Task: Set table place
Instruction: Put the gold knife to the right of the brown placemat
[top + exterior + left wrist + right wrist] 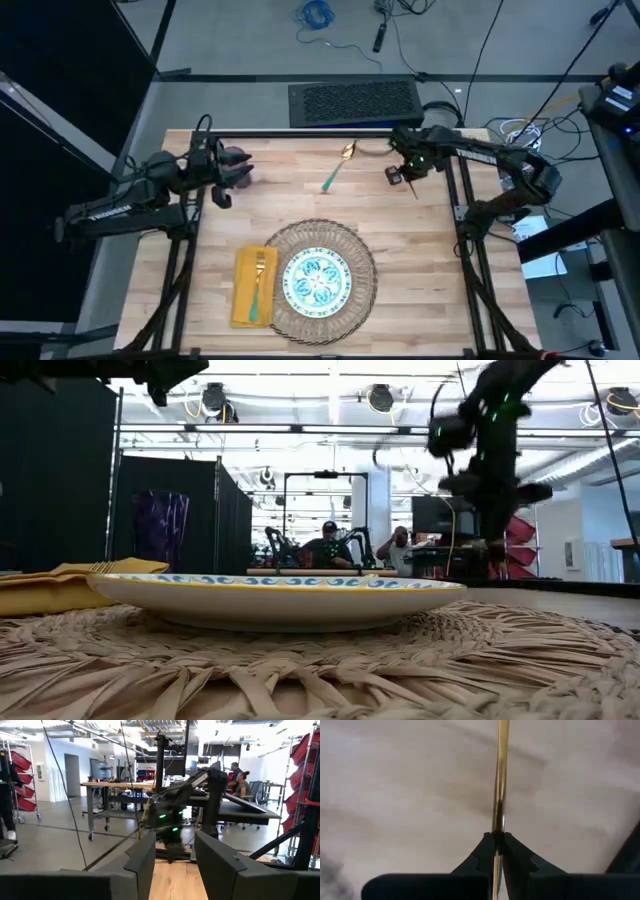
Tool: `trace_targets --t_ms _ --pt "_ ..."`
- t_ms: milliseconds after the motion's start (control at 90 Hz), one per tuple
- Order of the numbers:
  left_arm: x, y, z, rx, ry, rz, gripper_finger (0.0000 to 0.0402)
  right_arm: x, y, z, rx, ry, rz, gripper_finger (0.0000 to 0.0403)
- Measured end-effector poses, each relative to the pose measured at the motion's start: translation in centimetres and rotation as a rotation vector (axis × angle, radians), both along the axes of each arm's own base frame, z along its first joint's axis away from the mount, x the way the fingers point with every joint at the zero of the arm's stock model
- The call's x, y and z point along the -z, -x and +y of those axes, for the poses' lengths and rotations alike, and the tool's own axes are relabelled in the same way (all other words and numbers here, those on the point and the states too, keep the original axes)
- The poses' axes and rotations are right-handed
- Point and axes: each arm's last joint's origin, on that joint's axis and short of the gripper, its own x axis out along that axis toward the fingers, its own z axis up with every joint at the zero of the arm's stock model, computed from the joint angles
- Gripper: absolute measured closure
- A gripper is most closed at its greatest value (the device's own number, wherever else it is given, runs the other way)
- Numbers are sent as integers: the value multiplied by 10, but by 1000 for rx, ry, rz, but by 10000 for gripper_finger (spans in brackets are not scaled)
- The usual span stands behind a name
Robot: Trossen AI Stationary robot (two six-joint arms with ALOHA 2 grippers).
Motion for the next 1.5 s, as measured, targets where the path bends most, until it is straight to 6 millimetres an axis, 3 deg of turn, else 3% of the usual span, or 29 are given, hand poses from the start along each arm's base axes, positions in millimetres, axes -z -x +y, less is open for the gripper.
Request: trace_targets --t_ms 200,367,578,778,1011,1178,1500 --pt "0 0 0 0 4 -1 281 -18 -10 67 0 -18 -61 403" --pt "0 0 0 4 5 3 281 -18 -15 127 50 -49 -76 403" --pt "1 0 -1 23 4 13 281 -8 -18 195 160 -100 -101 403" --pt "3 -1 -2 62 6 32 281 22 -31 242 233 -134 -109 403" --pt "6 -1 -3 123 12 63 281 63 -58 271 258 -180 -150 403" --pt "6 -1 -5 176 29 68 281 80 -67 283 288 -211 -176 403" --pt "10 -2 -5 193 36 100 281 75 -64 290 323 -185 -121 403"
